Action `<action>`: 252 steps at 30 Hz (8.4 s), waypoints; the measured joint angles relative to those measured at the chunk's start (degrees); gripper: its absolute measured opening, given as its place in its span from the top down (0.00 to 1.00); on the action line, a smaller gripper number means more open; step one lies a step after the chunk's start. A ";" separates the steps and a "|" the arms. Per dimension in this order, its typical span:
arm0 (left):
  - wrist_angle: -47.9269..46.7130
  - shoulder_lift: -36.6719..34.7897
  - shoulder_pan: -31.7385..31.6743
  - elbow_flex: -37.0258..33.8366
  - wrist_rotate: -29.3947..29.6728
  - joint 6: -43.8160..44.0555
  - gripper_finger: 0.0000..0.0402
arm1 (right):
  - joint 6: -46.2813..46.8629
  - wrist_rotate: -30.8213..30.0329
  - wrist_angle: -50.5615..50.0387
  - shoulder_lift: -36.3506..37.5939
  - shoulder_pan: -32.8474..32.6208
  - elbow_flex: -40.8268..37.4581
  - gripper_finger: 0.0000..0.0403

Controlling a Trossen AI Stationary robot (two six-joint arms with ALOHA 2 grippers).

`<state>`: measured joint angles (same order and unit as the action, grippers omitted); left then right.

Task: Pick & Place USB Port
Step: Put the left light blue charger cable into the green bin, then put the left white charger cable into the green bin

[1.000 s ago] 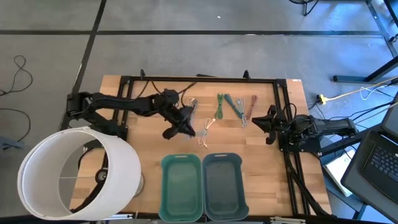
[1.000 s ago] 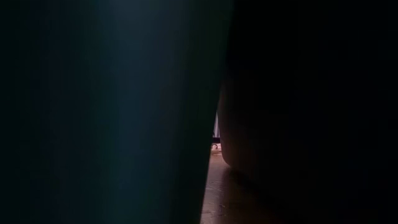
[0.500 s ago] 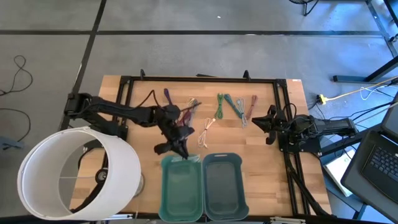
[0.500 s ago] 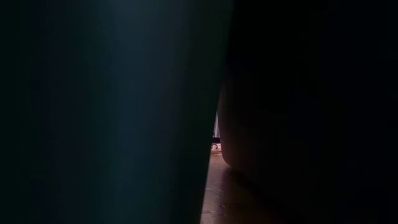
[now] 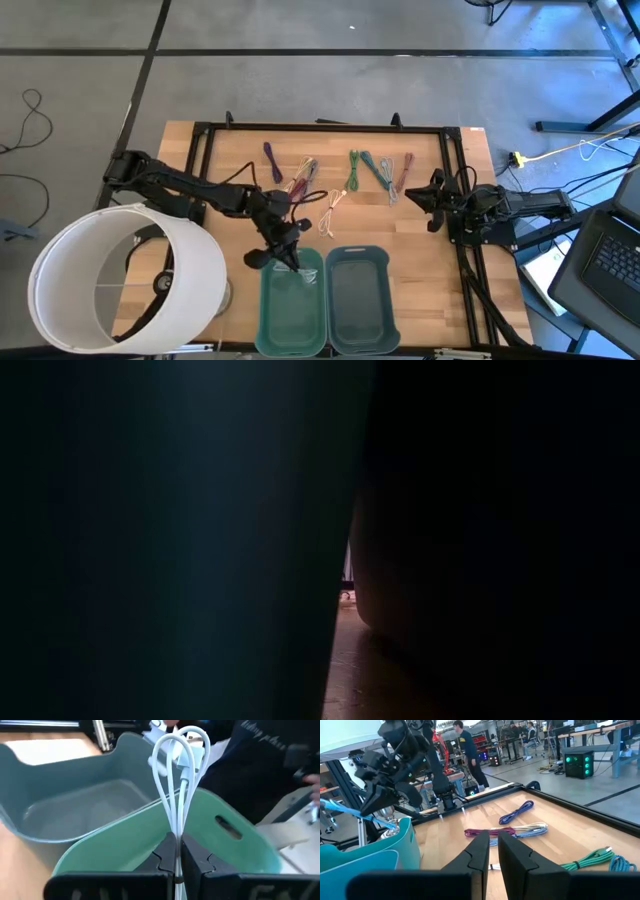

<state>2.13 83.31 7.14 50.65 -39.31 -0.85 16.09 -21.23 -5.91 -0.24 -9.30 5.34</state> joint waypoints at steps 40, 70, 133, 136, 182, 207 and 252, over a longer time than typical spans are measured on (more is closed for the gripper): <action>-20.24 12.30 5.70 6.60 31.38 -20.77 0.94 | -5.80 -10.15 -0.29 -0.01 0.00 0.00 0.89; -45.06 11.87 -0.88 24.68 78.34 -16.40 0.99 | -2.67 -4.80 -3.83 -0.01 0.02 0.00 0.89; -44.05 17.90 -39.71 24.61 30.76 18.20 0.85 | -18.60 -23.58 -11.47 -32.27 8.44 47.50 0.89; -45.61 17.90 -39.50 24.61 31.61 18.42 0.75 | -18.80 -23.56 -11.47 -32.27 8.44 47.50 0.89; -37.67 31.17 -36.92 24.63 35.36 25.51 0.64 | -19.53 -20.05 -11.63 -32.27 8.44 47.50 0.89; -36.39 28.74 -37.04 24.57 28.22 21.10 0.39 | -19.51 -19.21 -11.67 -32.27 8.44 47.47 0.89; -33.85 27.97 -34.50 24.61 34.31 18.98 1.00 | -19.33 -17.51 -11.47 -32.27 8.44 47.47 0.89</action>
<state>-31.72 111.28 -27.36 75.26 -5.00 18.13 -3.25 -38.74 -17.39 -32.51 -0.86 52.82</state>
